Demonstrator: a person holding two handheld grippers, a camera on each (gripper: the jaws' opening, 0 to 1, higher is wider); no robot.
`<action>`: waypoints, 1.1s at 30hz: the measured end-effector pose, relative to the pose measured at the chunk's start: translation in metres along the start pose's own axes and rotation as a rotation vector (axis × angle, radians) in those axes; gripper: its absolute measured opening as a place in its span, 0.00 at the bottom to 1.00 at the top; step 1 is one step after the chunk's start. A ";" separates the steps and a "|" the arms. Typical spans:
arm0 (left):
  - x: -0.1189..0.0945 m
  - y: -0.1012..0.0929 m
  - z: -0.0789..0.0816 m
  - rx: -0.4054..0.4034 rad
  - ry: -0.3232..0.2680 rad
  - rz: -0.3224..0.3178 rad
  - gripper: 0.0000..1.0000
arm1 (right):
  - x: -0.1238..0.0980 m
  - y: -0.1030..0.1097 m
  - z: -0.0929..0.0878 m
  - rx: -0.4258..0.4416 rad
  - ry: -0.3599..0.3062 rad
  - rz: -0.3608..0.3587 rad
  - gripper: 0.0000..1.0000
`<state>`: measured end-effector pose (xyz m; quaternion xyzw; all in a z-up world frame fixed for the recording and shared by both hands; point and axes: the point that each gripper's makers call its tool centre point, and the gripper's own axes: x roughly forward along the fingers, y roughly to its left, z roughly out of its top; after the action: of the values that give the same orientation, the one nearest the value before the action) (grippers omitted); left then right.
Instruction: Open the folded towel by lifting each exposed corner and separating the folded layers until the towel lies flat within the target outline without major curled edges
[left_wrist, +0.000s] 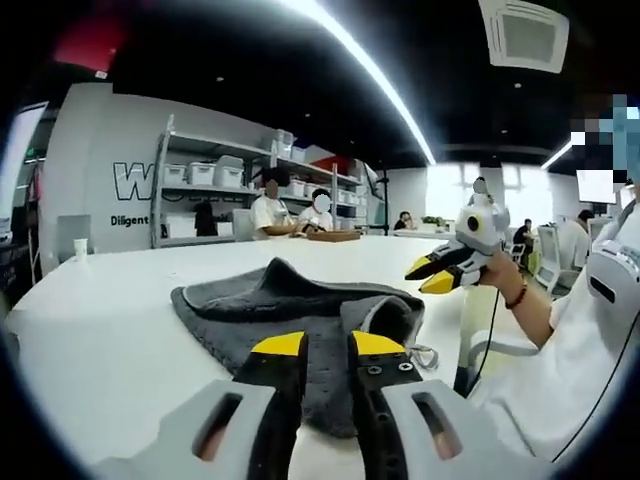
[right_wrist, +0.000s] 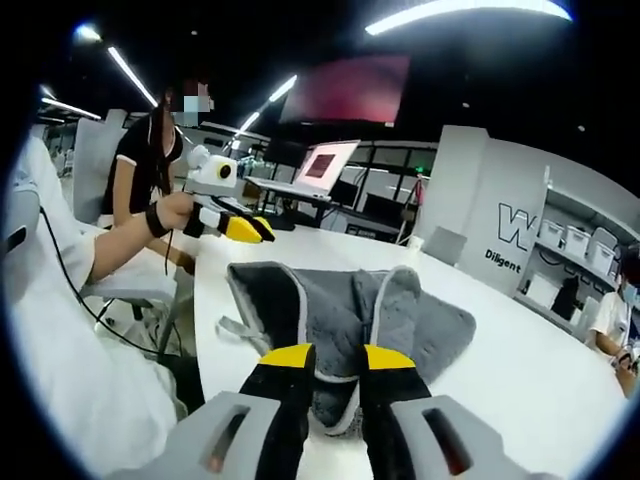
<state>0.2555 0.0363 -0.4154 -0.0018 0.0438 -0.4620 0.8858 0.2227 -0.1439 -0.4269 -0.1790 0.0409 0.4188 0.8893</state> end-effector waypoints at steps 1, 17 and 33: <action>0.001 0.000 0.001 -0.002 -0.003 -0.001 0.16 | -0.001 0.000 0.001 0.008 -0.008 0.000 0.12; 0.020 0.011 0.011 -0.019 -0.005 0.021 0.27 | 0.010 -0.009 0.017 0.013 -0.021 -0.033 0.23; 0.035 0.027 0.008 -0.029 0.046 0.069 0.43 | 0.031 -0.008 0.034 0.013 -0.030 -0.025 0.26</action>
<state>0.2983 0.0233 -0.4112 -0.0025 0.0710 -0.4304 0.8999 0.2462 -0.1134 -0.3997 -0.1675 0.0280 0.4101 0.8961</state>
